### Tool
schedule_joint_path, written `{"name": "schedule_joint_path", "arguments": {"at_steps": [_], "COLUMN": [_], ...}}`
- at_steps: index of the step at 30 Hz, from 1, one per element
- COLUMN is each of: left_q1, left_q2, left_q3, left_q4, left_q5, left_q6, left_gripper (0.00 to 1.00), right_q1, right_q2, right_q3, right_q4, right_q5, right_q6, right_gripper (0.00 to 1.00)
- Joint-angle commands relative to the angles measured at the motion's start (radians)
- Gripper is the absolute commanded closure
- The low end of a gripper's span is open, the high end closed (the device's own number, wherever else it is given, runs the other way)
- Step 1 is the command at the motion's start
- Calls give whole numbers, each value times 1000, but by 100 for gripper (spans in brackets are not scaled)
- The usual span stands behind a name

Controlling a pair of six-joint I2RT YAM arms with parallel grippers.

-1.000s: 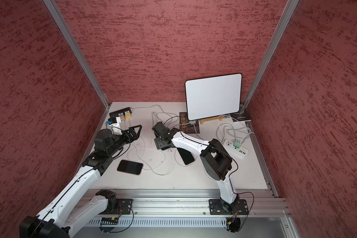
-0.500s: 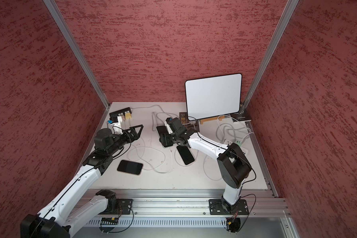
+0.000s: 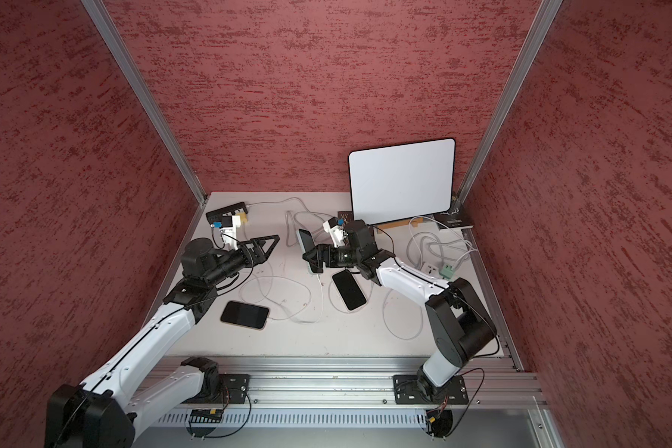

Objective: Unplug the charging cable from the phone
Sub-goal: Pick up the phone at the center of the board.

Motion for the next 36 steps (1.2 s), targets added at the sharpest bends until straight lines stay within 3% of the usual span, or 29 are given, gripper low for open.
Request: {"name": "schedule_joint_path", "arguments": {"at_steps": [1,14,26,36], "left_q1": [-15,-134,-145,-147], "left_q2": [33,94,106,127], "left_q3": [-14,17,20,20], "left_q4": [147,223,238,304], "left_q5": [153,278,283,287], "left_q6": [-34,38,34,0], "left_gripper": [0,0,0,0], "right_q1": [-23,-35,-30,-6], "right_q2": [-65,-138,-138,-128], "right_q3": [-31,-129,-188,-189], "right_q4": [212,357,617,670], "right_q5": [-142,-261,-340,-358], "right_q6": [48,84,231,267], "right_gripper": [75,77,79,80]}}
